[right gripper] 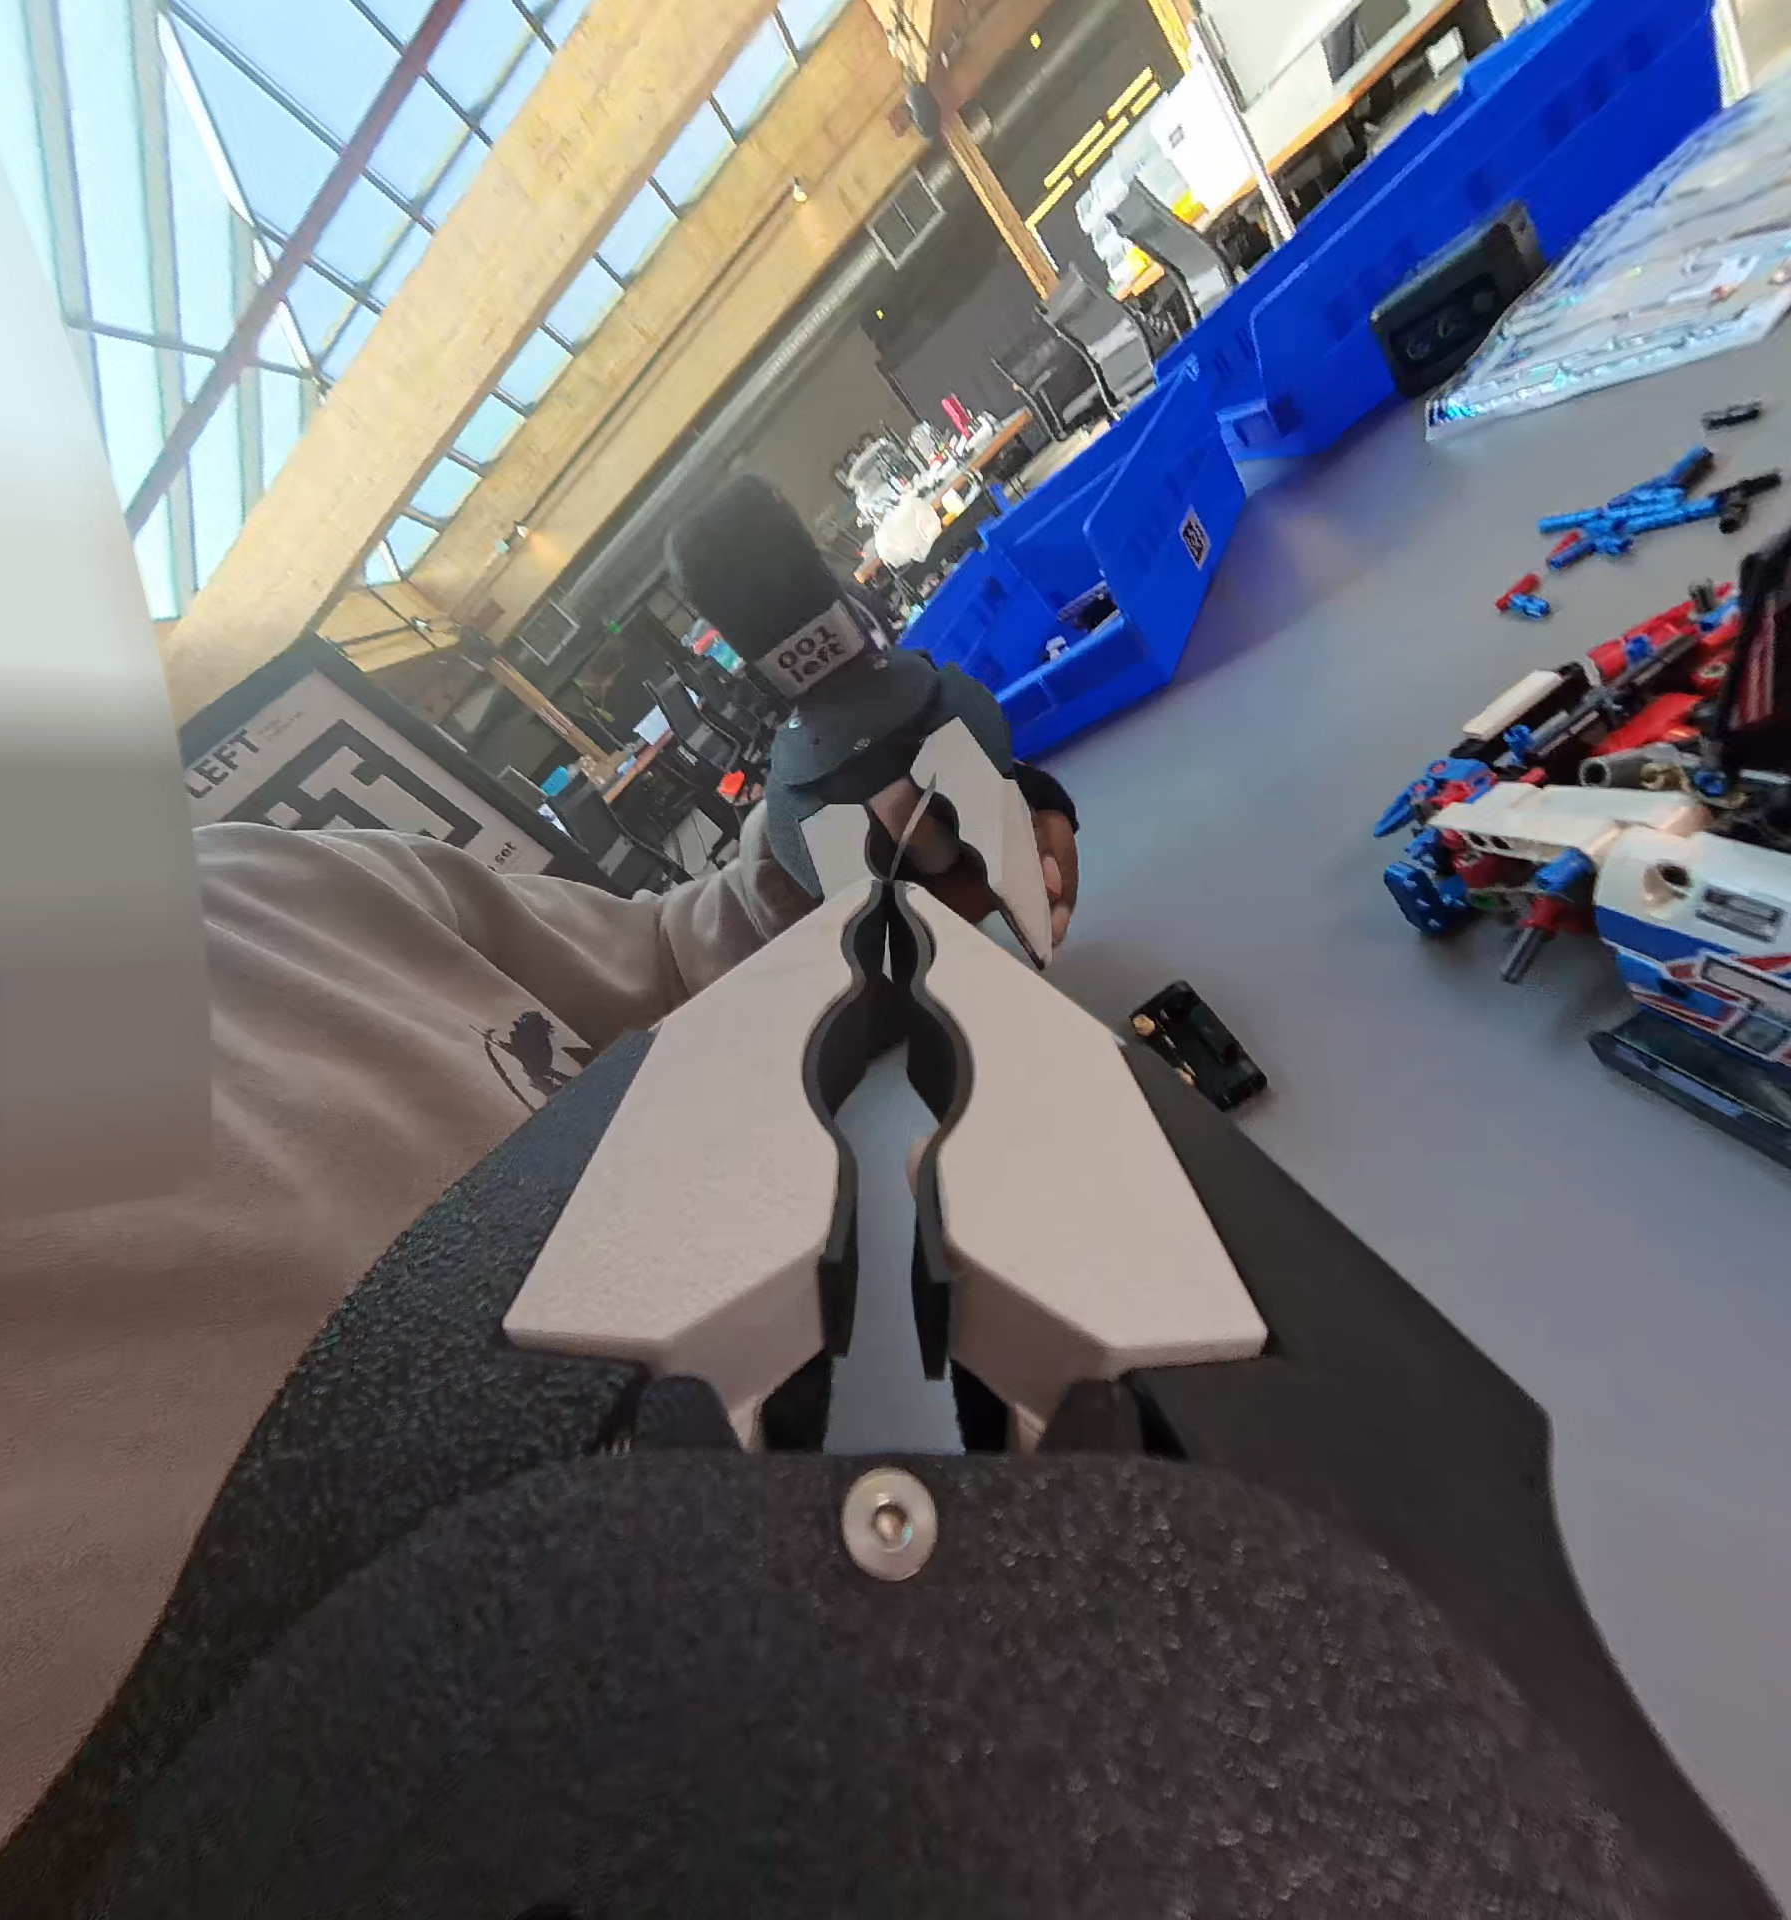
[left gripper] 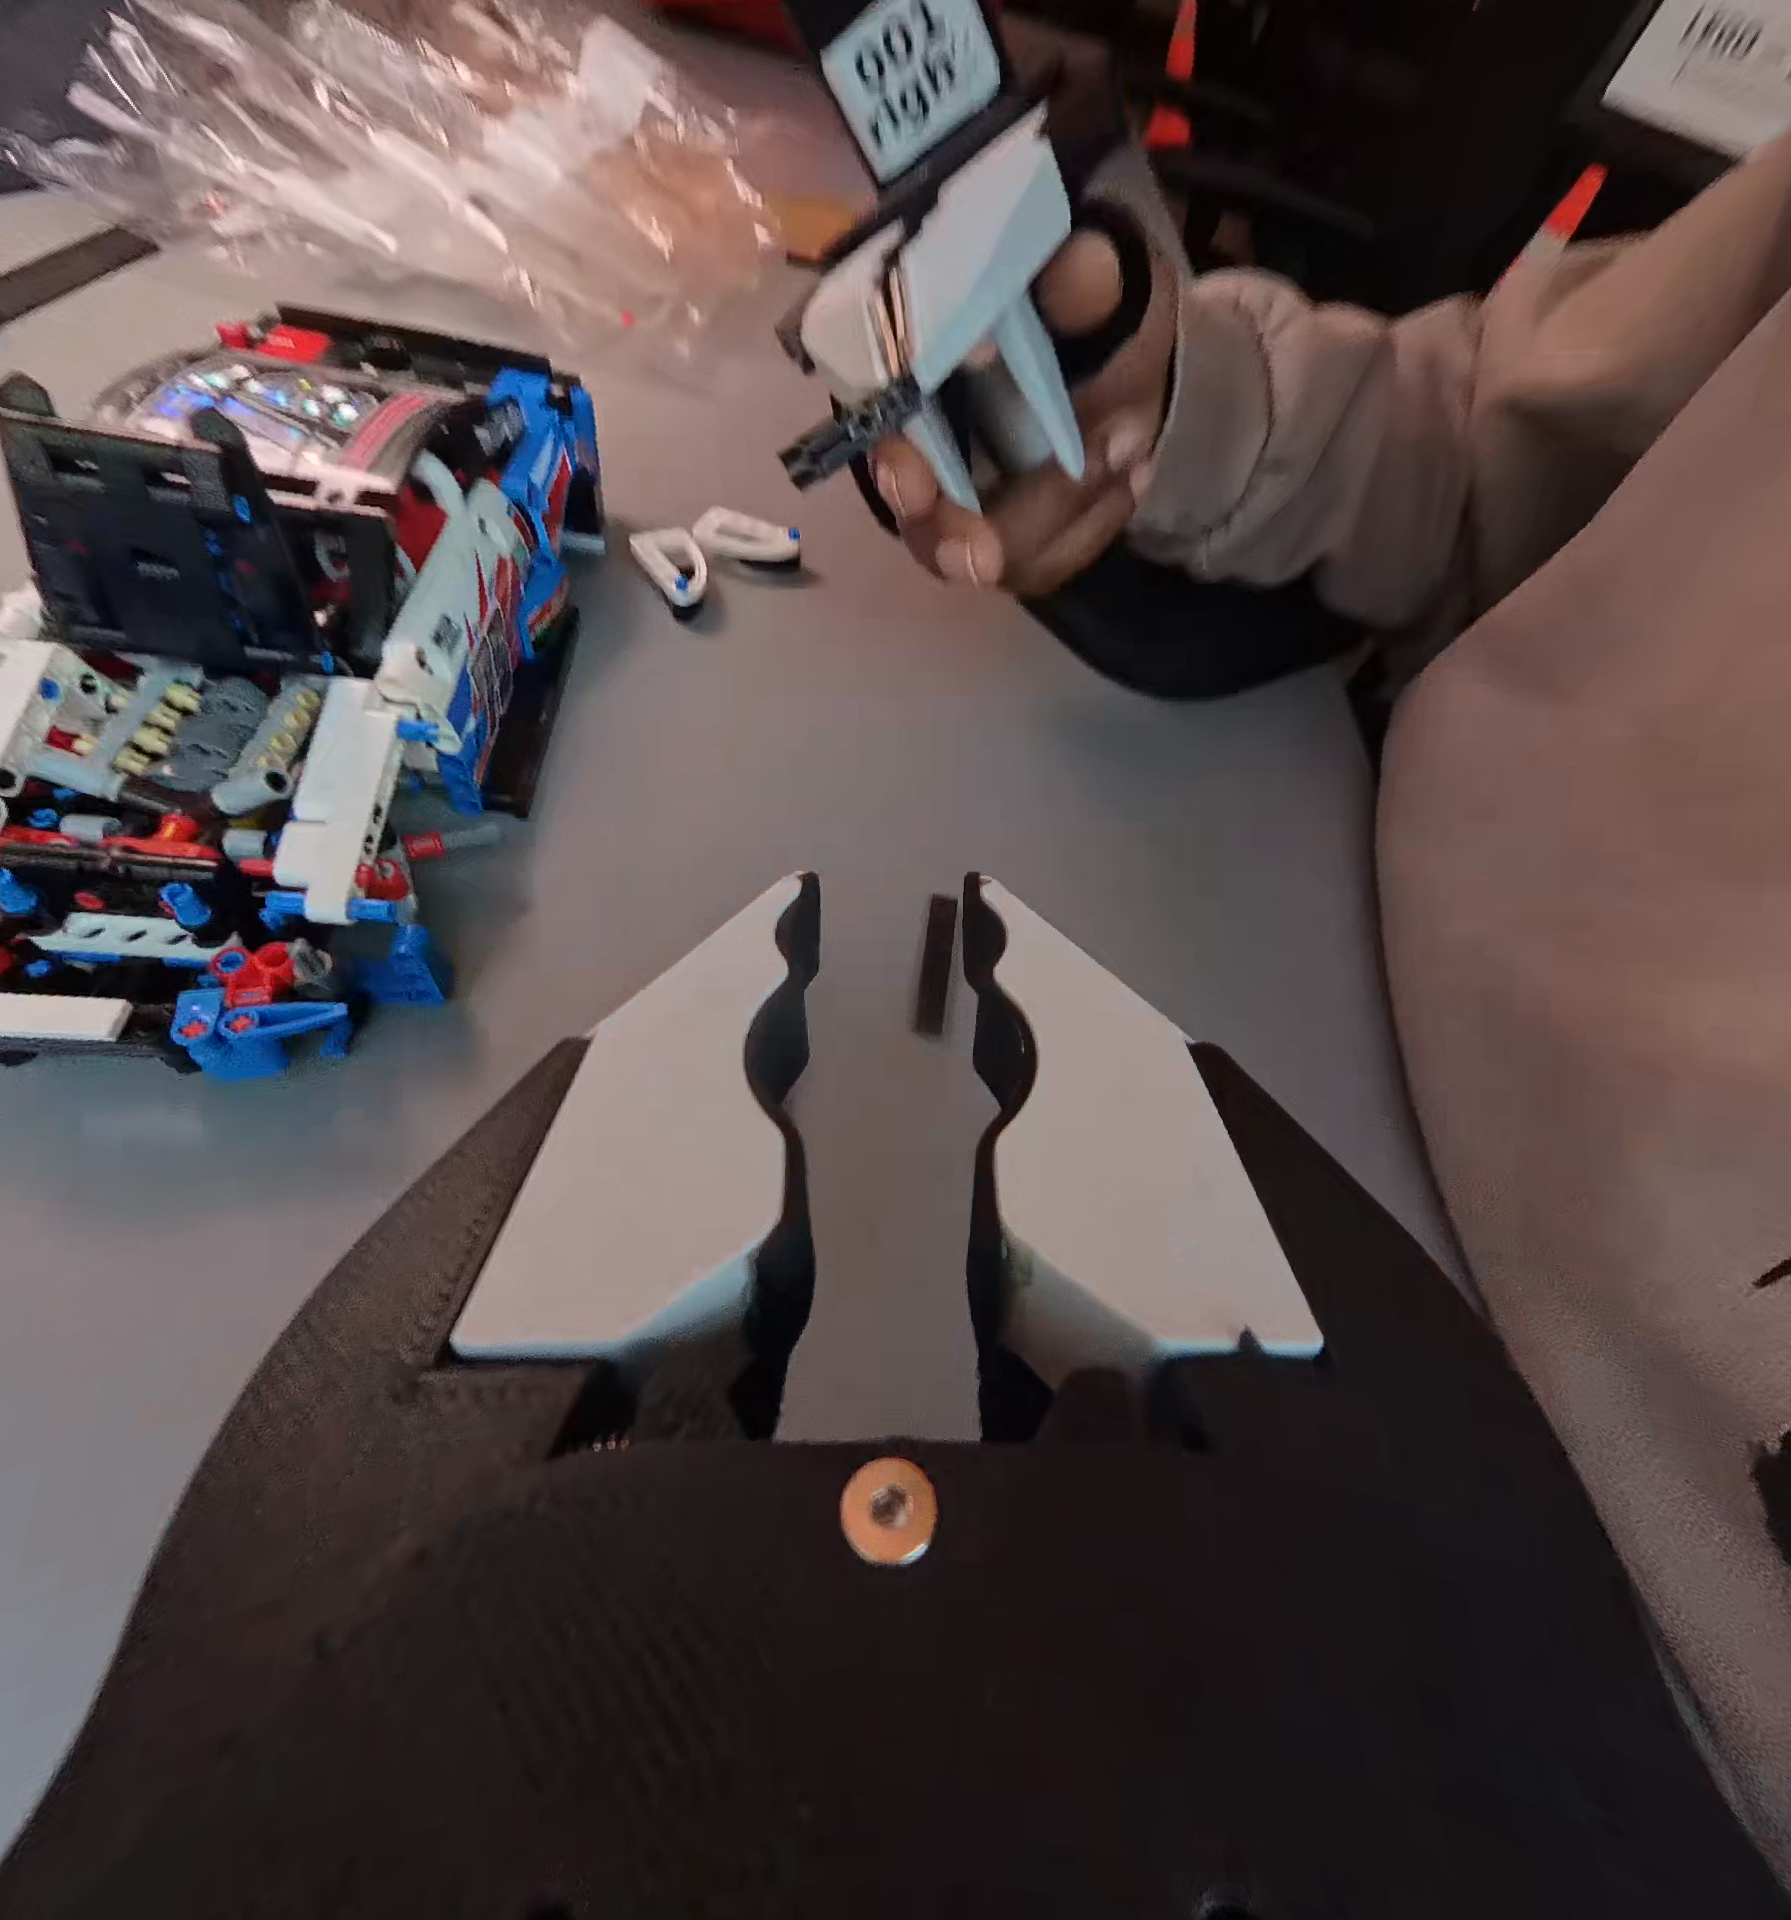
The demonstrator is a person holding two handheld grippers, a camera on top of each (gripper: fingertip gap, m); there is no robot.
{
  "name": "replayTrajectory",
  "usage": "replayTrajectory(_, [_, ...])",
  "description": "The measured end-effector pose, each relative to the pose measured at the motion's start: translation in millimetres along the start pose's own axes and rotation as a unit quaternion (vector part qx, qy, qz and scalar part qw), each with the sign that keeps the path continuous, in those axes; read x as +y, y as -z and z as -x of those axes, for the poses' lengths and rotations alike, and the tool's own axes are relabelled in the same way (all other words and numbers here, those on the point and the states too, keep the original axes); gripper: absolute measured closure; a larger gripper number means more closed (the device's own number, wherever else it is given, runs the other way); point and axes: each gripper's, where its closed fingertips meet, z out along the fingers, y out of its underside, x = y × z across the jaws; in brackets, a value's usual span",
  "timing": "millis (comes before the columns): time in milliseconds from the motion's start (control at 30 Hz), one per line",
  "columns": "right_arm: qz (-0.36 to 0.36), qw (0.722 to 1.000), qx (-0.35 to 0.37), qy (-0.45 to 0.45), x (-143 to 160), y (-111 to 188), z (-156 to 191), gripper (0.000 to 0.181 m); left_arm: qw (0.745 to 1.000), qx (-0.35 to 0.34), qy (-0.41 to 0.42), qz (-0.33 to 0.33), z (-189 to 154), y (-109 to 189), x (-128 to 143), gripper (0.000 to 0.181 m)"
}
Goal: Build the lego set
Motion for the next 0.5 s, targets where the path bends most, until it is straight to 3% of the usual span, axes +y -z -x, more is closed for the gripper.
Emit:
replayTrajectory(200, [0.086, 0.992, 0.043, -0.084, 35.6, 14.9, -13.7, 0.181, 0.985, -0.021, -0.088, 0.146, -5.5, -24.0, 50.6, 0.151])
replayTrajectory(500, [0.162, 0.967, 0.058, -0.189, 88.1, 16.0, -11.6, 0.181, 0.976, -0.044, -0.133, 0.169, -5.6, -35.8, 57.6, 0.17])
